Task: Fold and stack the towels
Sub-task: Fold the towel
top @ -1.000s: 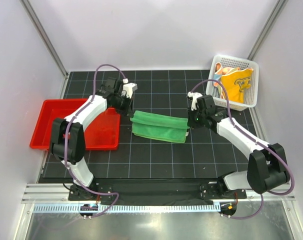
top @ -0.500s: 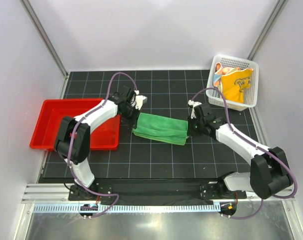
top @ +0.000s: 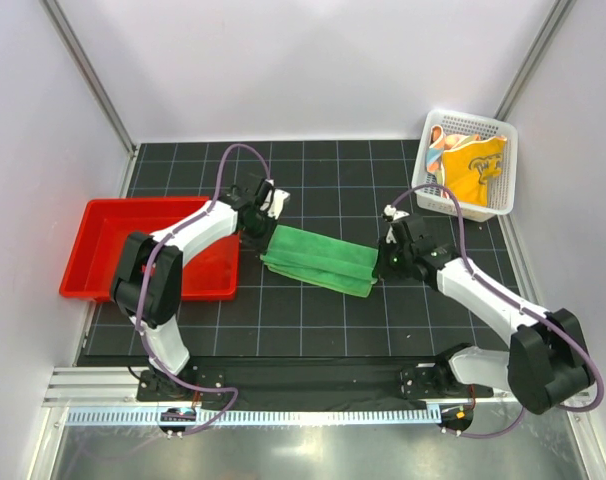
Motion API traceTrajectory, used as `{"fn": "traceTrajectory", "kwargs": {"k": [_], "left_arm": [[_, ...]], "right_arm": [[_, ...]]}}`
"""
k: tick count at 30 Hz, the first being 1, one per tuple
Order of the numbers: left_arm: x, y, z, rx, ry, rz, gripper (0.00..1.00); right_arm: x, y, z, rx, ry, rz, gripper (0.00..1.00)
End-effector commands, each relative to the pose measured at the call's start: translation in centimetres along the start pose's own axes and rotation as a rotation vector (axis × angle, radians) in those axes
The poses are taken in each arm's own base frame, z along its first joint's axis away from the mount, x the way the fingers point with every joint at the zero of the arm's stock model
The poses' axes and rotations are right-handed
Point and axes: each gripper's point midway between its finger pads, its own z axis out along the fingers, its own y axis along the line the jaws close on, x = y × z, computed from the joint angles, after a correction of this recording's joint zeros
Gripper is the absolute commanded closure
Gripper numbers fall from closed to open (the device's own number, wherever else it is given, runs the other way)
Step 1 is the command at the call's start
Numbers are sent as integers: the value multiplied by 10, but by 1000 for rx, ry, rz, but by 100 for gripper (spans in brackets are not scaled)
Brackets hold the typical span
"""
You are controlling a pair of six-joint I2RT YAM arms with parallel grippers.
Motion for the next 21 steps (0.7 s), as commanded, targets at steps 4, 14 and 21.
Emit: {"fn": "traceTrajectory", "kwargs": {"k": [4, 14, 21], "left_arm": [[-16, 19, -7, -105, -67, -33, 100], [-15, 29, -11, -168, -36, -47, 70], [-53, 27, -47, -198, -136, -106, 61]], "right_arm": [[12, 17, 1, -101, -56, 182, 92], [32, 18, 6, -115, -11, 267, 70], [-7, 16, 1, -51, -118, 359, 66]]}}
